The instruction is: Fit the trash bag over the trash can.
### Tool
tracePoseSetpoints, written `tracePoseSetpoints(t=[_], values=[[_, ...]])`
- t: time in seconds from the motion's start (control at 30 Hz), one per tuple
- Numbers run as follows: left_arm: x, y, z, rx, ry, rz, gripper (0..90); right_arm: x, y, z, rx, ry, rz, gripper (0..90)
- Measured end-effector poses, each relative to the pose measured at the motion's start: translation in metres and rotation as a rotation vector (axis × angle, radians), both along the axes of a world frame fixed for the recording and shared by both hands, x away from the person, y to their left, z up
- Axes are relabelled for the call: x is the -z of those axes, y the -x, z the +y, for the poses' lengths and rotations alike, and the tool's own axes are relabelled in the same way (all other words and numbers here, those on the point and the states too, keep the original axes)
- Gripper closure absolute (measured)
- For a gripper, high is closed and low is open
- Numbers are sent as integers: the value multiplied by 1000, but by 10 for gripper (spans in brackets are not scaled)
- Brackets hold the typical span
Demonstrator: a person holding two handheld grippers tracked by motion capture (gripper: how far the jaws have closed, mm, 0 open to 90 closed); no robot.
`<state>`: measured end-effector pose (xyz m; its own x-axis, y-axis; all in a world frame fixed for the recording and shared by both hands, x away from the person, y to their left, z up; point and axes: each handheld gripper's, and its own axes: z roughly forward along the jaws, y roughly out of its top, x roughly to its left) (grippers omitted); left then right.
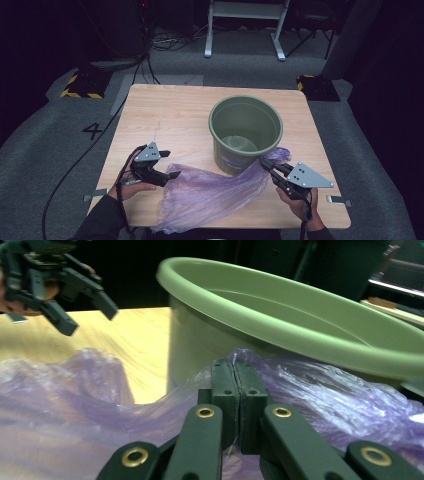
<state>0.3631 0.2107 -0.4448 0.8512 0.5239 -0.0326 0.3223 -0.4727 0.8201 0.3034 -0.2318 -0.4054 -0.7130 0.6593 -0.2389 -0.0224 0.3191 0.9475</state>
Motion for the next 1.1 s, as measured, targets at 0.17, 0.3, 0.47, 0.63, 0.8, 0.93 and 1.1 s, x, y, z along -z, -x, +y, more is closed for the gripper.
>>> tracePoseSetpoints(t=[0.17,0.3,0.47,0.63,0.8,0.93,1.1], values=[[-6,-2,11,-40,17,4,172,1,3,-12,25,-32,9,895],[-20,0,13,-25,100,4,170,-1,6,-16,28,-45,-9,895],[-43,19,-16,25,105,-29,168,-9,16,-8,-2,-54,-82,895],[-54,34,-41,74,91,-49,161,-16,21,4,-33,-24,-128,895],[-55,51,-76,146,43,-42,161,-34,21,24,-82,5,-172,895],[-52,59,-99,192,15,-39,162,-45,19,37,-104,43,-191,894],[-42,57,-121,246,-88,-28,162,-59,15,52,-136,84,-222,894]])
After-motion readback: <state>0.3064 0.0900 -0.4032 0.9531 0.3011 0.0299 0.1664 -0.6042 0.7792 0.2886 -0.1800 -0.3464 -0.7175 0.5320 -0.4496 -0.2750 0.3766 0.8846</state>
